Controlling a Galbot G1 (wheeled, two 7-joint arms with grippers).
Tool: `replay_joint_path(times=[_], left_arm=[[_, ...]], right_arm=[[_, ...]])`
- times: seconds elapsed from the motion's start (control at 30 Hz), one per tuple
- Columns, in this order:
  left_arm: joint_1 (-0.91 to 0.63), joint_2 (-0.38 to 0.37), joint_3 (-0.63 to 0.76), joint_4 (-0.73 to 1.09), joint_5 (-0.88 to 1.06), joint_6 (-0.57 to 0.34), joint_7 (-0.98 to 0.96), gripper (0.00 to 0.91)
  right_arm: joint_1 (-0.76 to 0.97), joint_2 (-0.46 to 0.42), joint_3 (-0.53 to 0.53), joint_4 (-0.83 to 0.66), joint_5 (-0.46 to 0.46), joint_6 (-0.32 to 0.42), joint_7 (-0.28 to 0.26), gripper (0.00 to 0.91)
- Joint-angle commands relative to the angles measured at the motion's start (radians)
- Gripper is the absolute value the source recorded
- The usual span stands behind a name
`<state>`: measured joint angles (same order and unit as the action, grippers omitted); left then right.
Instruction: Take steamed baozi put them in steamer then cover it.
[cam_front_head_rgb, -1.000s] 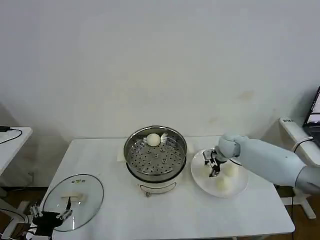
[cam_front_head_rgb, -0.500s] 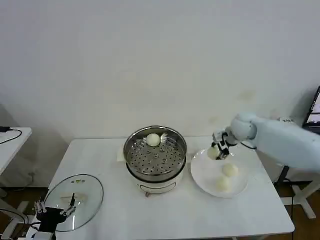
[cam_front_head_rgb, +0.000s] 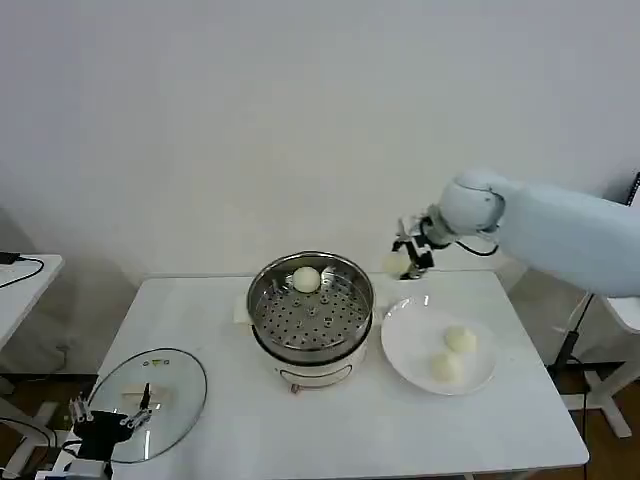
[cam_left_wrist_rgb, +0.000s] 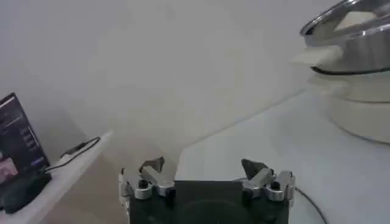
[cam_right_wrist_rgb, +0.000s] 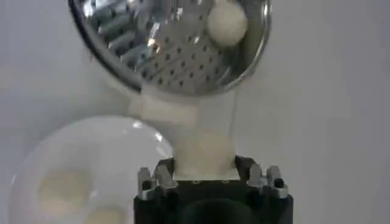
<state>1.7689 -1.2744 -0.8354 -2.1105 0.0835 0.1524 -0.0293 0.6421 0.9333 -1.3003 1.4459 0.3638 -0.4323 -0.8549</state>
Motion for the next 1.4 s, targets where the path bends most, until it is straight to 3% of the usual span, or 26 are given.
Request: replay_joint_path(times=[0.03,0.33,0.6,1.37,1.4], left_arm=[[-0.006,-0.003,0.001,-0.003,0.000,0.002,0.001,0.907],[-0.005,-0.001,-0.010,-0.006,-0.005,-0.003,0.000,0.907],[-0.010,-0.008,-0.010,-0.003,-0.005,-0.009,-0.003,0.907],[-0.023,-0.010,0.006,0.025,0.002,-0.014,-0.004,0.907],[-0.023,-0.010,0.006,0.025,0.002,-0.014,-0.004,0.907]], right_arm=[[0.011,0.226,-0.020,-0.004,0.201,-0.110,0.057,0.675],[-0.063,0.415,-0.022,-0.141,0.255,-0.169,0.089,0.675],[-0.143,0.512,-0.015,-0.267,0.219,-0.195,0.093,0.675],[-0.218,0.559,0.007,-0.403,0.130,-0.187,0.075,0.675],[-0.219,0.560,0.008,-0.405,0.130,-0.187,0.076,0.846]])
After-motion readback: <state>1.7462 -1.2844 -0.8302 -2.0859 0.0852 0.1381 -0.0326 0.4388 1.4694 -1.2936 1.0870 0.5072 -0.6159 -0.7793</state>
